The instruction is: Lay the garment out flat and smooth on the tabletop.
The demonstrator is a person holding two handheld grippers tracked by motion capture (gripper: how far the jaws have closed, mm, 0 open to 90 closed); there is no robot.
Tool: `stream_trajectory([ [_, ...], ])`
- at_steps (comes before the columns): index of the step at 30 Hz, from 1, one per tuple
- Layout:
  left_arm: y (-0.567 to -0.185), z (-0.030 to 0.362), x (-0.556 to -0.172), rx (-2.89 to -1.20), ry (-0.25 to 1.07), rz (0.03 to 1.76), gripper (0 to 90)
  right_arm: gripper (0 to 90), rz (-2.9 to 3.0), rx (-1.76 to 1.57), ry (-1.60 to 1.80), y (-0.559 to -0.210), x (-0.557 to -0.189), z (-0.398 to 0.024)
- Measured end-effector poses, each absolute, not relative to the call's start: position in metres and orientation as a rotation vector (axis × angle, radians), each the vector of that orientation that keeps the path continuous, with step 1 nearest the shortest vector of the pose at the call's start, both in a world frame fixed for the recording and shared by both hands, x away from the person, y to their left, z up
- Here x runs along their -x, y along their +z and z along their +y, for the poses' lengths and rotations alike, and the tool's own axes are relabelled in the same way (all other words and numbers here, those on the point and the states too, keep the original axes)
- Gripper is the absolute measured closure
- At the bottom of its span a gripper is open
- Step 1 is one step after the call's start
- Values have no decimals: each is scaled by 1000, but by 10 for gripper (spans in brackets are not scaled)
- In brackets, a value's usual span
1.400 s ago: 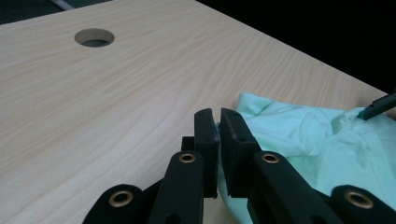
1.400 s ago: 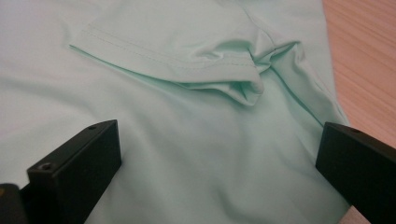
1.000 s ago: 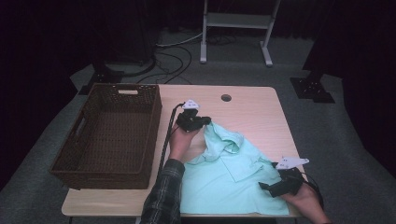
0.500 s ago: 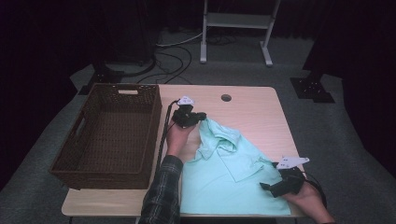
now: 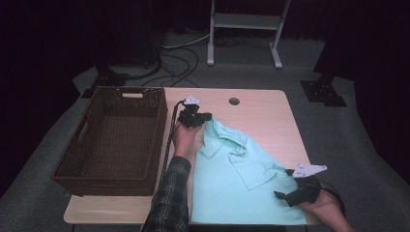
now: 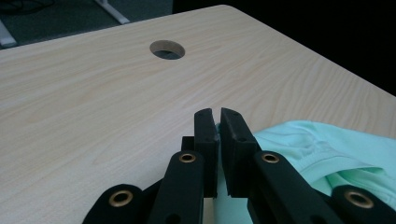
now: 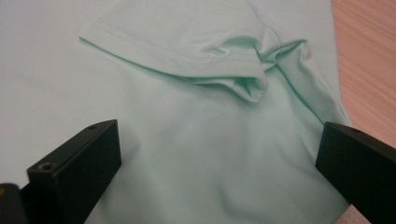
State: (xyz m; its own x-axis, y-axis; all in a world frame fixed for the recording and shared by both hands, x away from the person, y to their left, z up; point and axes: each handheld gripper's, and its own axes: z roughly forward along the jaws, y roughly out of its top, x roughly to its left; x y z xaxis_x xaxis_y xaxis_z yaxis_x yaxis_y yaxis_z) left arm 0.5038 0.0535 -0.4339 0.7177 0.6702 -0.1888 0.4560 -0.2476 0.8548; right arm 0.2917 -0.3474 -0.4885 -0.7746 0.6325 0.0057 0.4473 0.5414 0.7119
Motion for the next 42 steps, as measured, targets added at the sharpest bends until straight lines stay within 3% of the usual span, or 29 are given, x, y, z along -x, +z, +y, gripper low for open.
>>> stream_trajectory([
  [12, -445, 56, -516, -1938, 309, 951, 854, 0, 2521, -912, 1056, -489, -292, -346],
  [16, -446, 56, -515, -1945, 330, 972, 784, 0, 2520, -912, 1055, -489, -292, -346],
  [21, -443, 53, -500, -1937, 335, 964, 741, 0, 2520, -912, 1055, -489, -292, -346],
  [29, -449, 35, -468, -1927, 308, 946, 742, 0, 2518, -920, 1054, -488, -292, -346],
  [42, -459, 8, -448, -1978, 273, 901, 760, 0, 2516, -923, 1054, -488, -292, -345],
])
